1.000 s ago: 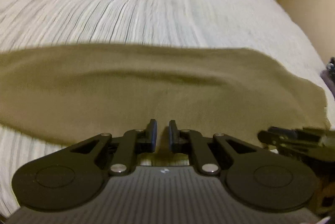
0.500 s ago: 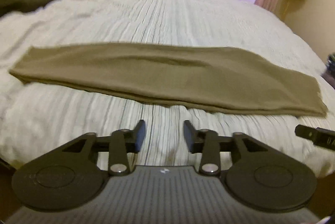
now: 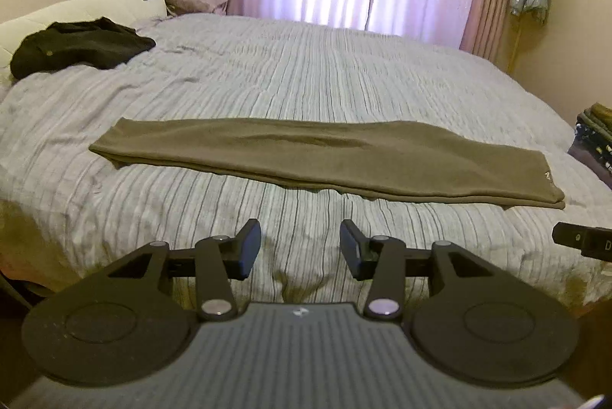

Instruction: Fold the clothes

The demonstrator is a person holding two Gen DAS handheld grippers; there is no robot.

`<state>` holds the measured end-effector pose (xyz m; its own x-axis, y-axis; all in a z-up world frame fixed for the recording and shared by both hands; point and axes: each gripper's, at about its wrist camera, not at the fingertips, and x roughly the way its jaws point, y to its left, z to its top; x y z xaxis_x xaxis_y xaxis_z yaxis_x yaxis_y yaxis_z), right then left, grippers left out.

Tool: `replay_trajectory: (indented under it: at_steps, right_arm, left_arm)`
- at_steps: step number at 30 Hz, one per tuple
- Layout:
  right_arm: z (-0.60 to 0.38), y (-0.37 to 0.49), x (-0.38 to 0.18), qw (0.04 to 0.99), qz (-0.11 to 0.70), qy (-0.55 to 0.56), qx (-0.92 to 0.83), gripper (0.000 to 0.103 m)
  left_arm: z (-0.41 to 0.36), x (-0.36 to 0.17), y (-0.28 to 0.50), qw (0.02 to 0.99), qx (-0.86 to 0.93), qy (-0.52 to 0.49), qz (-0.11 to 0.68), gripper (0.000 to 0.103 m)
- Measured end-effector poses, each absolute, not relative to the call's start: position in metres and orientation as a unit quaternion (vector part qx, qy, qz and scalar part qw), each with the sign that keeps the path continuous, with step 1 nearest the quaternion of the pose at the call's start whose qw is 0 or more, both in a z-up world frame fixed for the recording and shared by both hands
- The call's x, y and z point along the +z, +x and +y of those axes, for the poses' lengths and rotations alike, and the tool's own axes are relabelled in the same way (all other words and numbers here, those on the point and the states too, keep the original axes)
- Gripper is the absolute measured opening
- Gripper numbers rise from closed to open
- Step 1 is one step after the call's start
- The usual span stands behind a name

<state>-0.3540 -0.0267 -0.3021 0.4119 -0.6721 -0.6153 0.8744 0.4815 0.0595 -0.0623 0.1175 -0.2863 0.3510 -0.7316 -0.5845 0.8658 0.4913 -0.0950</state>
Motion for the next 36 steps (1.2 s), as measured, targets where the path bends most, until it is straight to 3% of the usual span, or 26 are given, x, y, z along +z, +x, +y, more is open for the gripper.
replay_trajectory:
  at_steps: [23,36]
  right_arm:
    - [-0.025,-0.351,-0.296,0.835,0.246,0.176,-0.459,0.075]
    - [-0.099,-0.367,-0.341,0.803,0.271,0.249,-0.469,0.075]
  left_arm:
    - [0.133,-0.289,-0.056,0.829,-0.462,0.127,0.288,0.043]
    - [0.08,-0.325,-0.022,0.798,-0.464,0.088,0.376,0.043]
